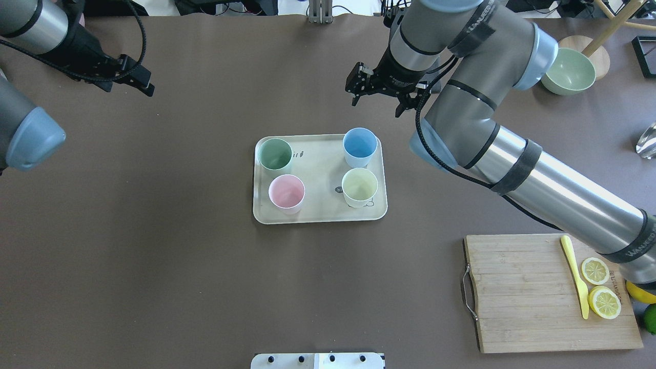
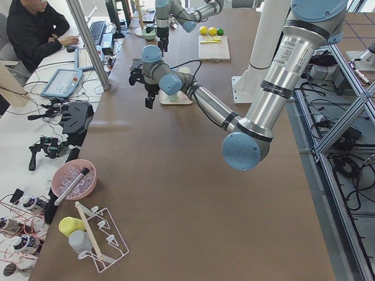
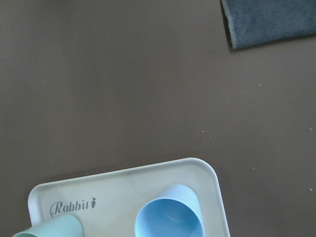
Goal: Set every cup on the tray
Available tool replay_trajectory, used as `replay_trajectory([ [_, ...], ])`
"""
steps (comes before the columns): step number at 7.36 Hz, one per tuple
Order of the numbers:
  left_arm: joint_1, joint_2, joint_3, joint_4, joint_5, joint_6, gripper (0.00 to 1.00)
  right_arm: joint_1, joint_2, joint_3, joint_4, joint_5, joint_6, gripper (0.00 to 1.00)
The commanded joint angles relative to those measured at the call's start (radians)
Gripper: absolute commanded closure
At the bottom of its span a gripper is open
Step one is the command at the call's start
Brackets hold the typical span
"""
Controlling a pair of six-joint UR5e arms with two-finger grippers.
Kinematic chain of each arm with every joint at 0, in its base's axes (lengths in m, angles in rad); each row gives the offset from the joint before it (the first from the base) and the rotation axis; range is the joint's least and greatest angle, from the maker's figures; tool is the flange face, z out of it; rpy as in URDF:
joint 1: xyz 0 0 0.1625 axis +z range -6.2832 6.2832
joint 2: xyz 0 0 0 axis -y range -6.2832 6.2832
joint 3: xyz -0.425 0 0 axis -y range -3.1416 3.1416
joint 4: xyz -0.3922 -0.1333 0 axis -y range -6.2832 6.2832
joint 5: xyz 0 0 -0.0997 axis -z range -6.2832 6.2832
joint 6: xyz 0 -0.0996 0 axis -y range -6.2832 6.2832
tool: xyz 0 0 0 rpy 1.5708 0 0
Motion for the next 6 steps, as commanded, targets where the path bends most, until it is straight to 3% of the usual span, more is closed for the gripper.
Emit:
replay_trajectory([
  [1, -0.098, 0.113, -0.06, -0.007, -0.002, 0.098, 0.02, 0.132, -0.14, 0.093, -0.035, 0.114, -0.164, 0.0],
  [2, -0.123, 0.142, -0.059, -0.027, 0.012, 0.099, 0.03, 0.198, -0.248, 0.135, -0.035, 0.136, -0.258, 0.0],
  [4, -0.198, 0.256, -0.022, -0.205, 0.059, 0.099, 0.03, 0.3, -0.436, 0.192, -0.032, 0.137, -0.445, 0.0],
  [6, -0.246, 0.278, 0.062, -0.222, 0.061, 0.102, 0.03, 0.431, -0.619, 0.18, -0.032, 0.13, -0.768, 0.0],
])
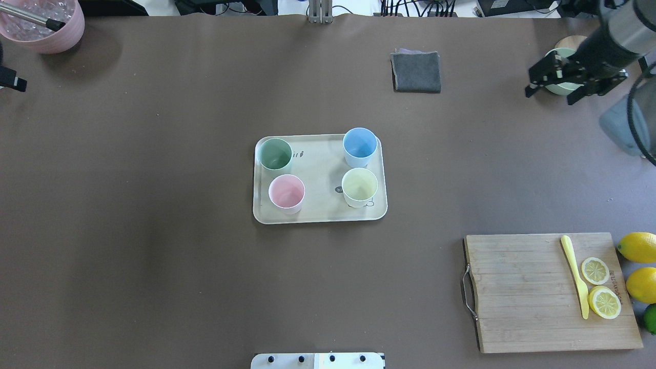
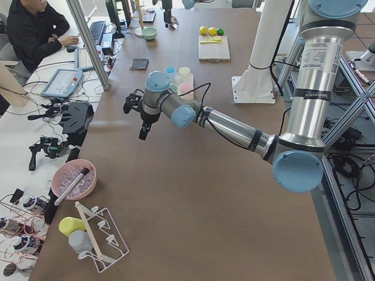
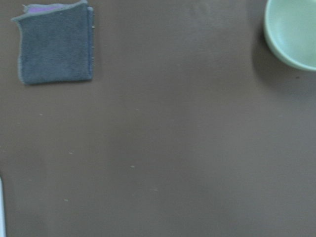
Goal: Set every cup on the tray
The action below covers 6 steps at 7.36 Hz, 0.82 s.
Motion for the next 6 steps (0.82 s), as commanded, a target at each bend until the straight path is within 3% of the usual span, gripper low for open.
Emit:
replay_trajectory([
  [1, -0.058, 0.031, 0.072, -0.023, 0.004, 0.001, 0.02, 0.177, -0.18, -0.022, -0.004, -0.008, -0.368, 0.0],
  [4, -0.156, 0.124, 0.106, -0.012, -0.004, 0.001, 0.03, 0.31, -0.228, -0.157, -0.028, -0.069, -0.657, 0.0],
  [6, -0.214, 0.131, 0.103, 0.03, -0.138, 0.009, 0.03, 0.347, -0.236, -0.176, -0.024, -0.059, -0.676, 0.0],
])
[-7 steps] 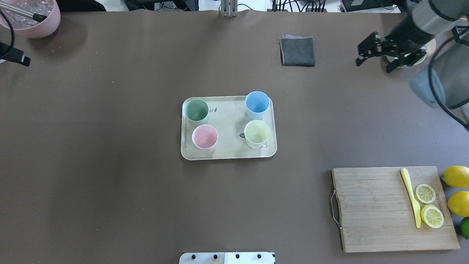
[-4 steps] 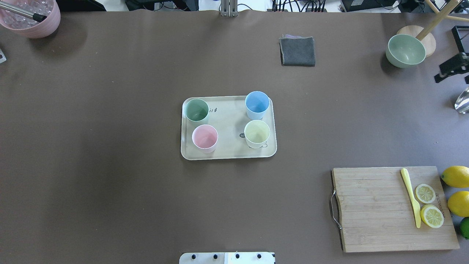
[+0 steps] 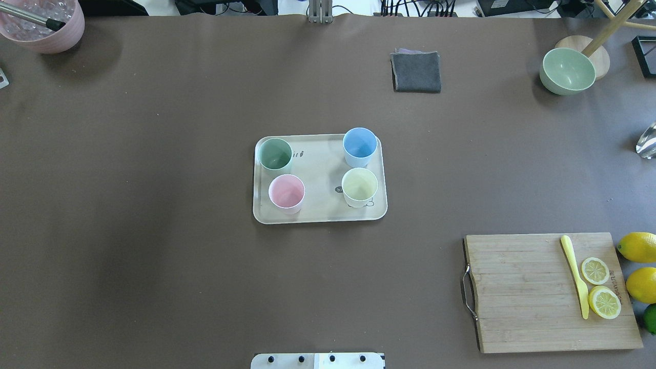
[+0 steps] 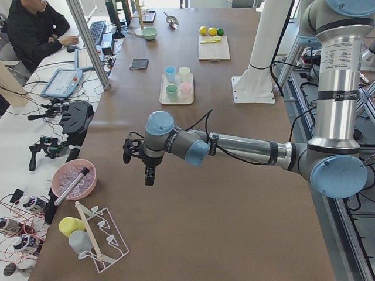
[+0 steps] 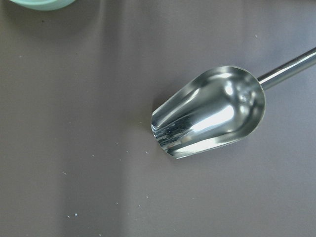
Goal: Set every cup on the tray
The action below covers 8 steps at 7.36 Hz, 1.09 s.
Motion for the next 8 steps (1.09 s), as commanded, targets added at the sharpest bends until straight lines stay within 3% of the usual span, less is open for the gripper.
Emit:
replay_trajectory([
  [1, -0.074, 0.057, -0.001, 0.029, -0.083, 0.086, 0.02, 0.023, -0.005, -0.015, -0.001, -0.003, -0.022, 0.0],
  [8, -0.099, 0.087, 0.005, 0.035, -0.074, 0.145, 0.03, 0.033, 0.022, 0.002, -0.034, -0.023, 0.014, 0.0],
])
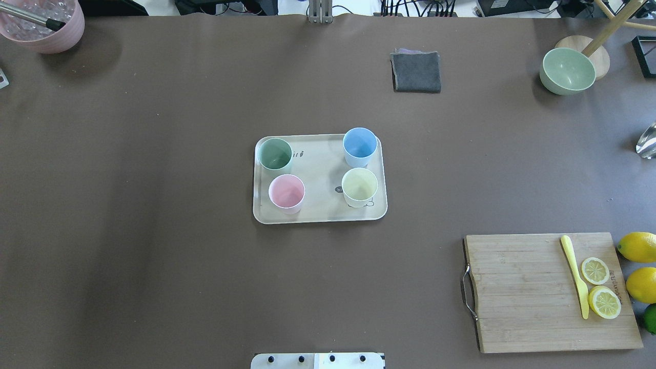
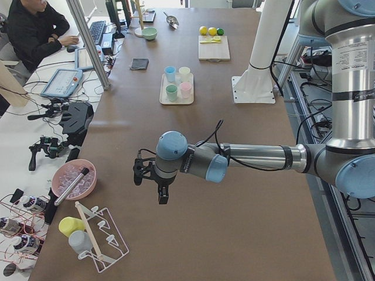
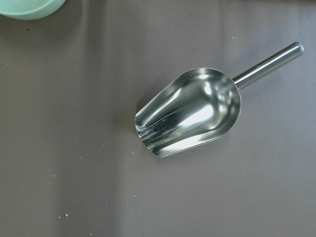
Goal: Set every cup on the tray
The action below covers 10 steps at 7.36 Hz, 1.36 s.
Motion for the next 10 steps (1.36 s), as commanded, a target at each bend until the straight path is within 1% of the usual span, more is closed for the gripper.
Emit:
replay_trajectory([
  [1, 0.002, -0.002, 0.001, 0.0, 0.002, -0.001, 0.02, 0.0, 0.015, 0.0, -0.002, -0.015, 0.022, 0.0],
  [4, 0.003, -0.005, 0.002, 0.0, 0.002, -0.001, 0.02, 0.0, 0.019, -0.003, -0.003, 0.004, 0.023, 0.0],
  [10, 0.005, -0.016, 0.002, 0.0, 0.004, -0.001, 0.03, 0.0, 0.019, -0.009, -0.003, 0.006, 0.023, 0.0],
])
